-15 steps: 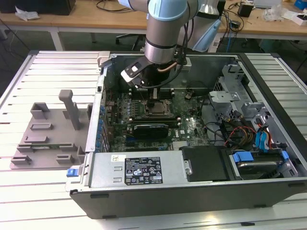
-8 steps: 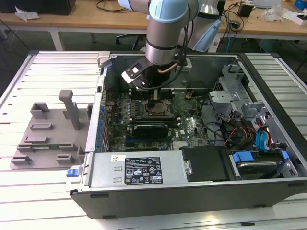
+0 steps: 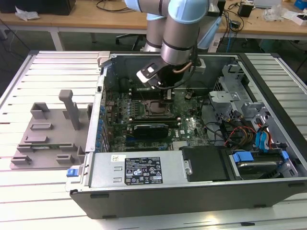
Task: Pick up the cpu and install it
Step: 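Close the cpu cover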
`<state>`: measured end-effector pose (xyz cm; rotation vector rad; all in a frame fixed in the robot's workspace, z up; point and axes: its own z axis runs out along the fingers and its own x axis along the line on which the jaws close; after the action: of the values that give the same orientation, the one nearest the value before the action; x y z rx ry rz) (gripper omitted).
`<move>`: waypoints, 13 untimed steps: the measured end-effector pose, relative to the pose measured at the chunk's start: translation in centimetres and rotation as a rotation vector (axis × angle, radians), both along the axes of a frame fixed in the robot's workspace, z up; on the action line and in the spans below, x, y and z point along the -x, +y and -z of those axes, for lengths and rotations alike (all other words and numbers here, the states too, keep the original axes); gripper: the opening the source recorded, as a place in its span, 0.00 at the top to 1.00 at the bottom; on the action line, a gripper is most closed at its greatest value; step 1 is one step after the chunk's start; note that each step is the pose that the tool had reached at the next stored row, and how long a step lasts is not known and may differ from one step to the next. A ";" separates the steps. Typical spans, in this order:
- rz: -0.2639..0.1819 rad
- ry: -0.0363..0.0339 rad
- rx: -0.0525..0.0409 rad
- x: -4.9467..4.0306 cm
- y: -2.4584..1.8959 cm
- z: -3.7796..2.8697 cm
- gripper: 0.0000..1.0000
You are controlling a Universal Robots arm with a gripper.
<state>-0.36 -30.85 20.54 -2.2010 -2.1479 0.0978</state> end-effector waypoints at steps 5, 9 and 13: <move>0.000 0.0071 -0.0043 -1.26 0.00 -0.96 0.89; 0.000 0.0070 -0.0045 -1.27 0.00 -3.54 0.89; 0.000 0.0071 -0.0044 -1.27 0.00 -5.37 0.89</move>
<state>0.91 -30.85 25.91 -2.1946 -2.1428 0.1006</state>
